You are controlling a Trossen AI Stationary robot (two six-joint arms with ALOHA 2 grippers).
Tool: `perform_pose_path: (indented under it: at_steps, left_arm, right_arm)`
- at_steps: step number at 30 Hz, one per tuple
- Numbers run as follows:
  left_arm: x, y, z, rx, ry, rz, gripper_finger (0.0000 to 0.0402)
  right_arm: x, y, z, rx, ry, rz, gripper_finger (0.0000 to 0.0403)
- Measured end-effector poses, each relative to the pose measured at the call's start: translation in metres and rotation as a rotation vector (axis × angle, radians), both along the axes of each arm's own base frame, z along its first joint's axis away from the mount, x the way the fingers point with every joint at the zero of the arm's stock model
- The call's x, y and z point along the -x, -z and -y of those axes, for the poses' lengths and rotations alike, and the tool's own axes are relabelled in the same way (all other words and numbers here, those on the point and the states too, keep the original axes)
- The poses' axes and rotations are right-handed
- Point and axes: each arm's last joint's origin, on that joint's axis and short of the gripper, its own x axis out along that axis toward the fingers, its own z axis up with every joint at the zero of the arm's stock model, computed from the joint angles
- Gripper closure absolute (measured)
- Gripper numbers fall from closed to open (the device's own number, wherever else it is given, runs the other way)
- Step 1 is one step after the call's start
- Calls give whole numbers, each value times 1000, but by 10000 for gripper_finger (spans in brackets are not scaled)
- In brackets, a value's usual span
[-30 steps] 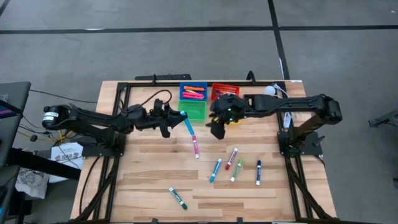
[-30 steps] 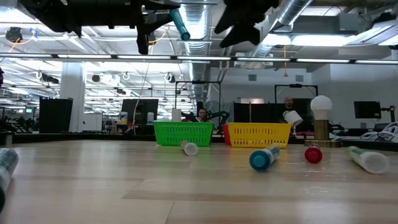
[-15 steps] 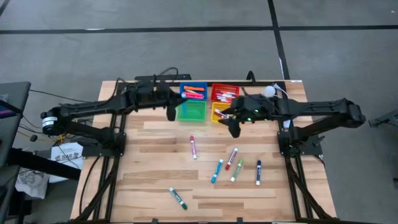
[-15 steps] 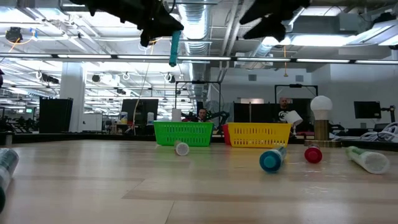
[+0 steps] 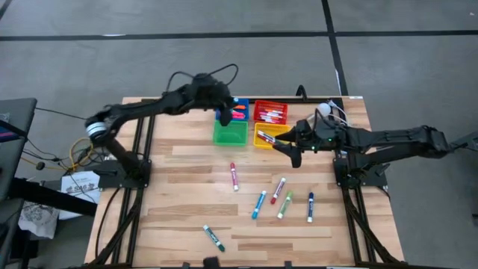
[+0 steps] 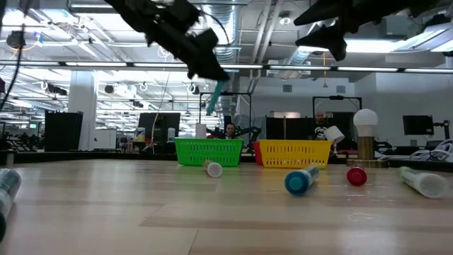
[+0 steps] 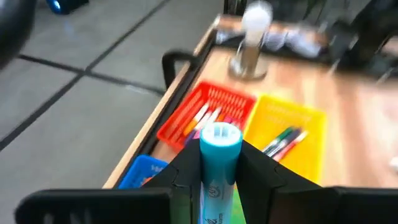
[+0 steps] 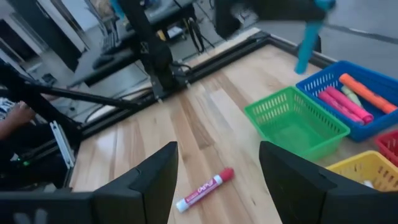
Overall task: Pick & Place Markers
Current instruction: Put the blue highlighter into the blue basket
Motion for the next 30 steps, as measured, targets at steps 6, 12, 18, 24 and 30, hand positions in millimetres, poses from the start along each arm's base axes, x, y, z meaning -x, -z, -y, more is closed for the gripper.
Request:
perform_pose_path:
  at_steps: [6, 12, 18, 24, 30]
  left_arm:
    - [-23, 29, -41, -2, 3, -202, 330]
    - [-36, 49, -70, -38, 22, -292, 330]
    - [-44, 65, -73, -18, 58, -368, 330]
    - [-44, 69, -70, -49, 101, -420, 330]
    - [-43, 70, -69, -41, 102, -433, 329]
  right_arm:
    - [11, 7, 5, -4, 32, 55, 186]
    - [13, 7, 7, -3, 42, 74, 186]
    - [13, 7, 7, -13, 46, 76, 186]
    - [13, 7, 7, -13, 46, 75, 188]
    - [13, 7, 7, -20, 48, 77, 188]
